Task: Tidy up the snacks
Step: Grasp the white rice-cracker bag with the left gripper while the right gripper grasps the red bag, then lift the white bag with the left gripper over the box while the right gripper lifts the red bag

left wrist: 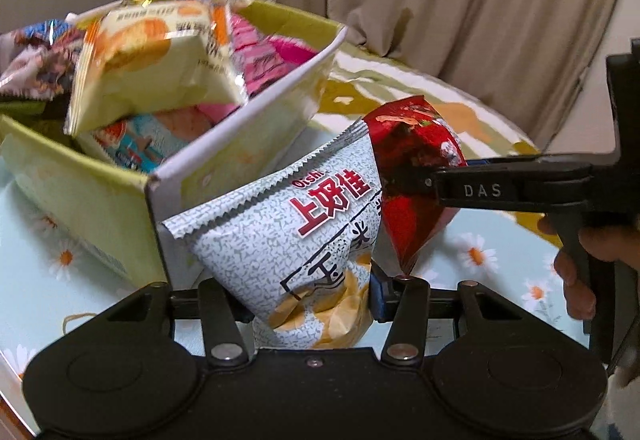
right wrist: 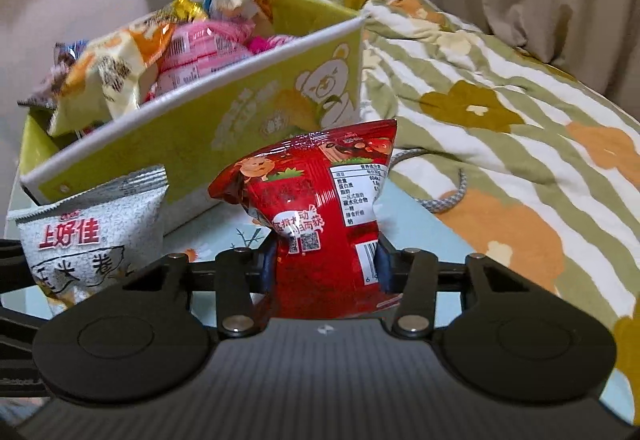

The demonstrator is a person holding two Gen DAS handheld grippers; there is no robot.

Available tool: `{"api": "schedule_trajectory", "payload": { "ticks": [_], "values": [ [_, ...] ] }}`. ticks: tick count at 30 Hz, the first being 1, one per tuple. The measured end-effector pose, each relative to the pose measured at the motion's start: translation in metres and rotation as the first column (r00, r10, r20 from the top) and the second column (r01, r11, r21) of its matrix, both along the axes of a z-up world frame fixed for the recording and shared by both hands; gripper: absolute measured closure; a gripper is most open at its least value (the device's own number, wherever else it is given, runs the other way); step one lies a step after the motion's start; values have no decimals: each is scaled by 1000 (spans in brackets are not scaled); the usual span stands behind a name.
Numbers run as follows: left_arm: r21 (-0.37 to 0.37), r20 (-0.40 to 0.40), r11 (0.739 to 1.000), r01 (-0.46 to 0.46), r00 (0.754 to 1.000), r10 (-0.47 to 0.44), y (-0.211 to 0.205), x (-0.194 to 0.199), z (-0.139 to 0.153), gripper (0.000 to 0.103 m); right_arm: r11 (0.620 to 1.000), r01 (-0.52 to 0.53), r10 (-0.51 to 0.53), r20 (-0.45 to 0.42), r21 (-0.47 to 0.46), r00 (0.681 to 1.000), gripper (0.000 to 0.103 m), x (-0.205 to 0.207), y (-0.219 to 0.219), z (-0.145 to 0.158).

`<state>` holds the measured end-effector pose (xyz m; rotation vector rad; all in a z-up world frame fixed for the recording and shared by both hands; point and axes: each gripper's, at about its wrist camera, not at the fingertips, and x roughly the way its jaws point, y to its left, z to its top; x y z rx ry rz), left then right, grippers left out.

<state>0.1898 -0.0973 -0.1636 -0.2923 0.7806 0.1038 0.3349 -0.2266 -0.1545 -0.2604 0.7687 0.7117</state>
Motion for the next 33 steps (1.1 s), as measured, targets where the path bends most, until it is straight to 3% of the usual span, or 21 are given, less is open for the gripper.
{"api": "schedule_trajectory", "payload": {
  "ticks": [10, 16, 23, 33],
  "values": [
    [-26, 118, 996, 88, 989, -85, 14, -21, 65, 49, 991, 128, -129, 55, 28, 990, 42, -50, -20, 66],
    [-35, 179, 995, 94, 980, -86, 57, -26, 111, 49, 983, 169, -176, 107, 70, 979, 42, -78, -8, 110],
    [-17, 228, 990, 140, 965, -133, 128, -12, 149, 49, 970, 208, -225, 151, 123, 962, 42, -100, 43, 147],
    [-42, 146, 956, 290, 949, -281, 226, 64, 160, 48, 906, 395, -412, 101, 150, 906, 42, -81, 132, 168]
  ]
}}
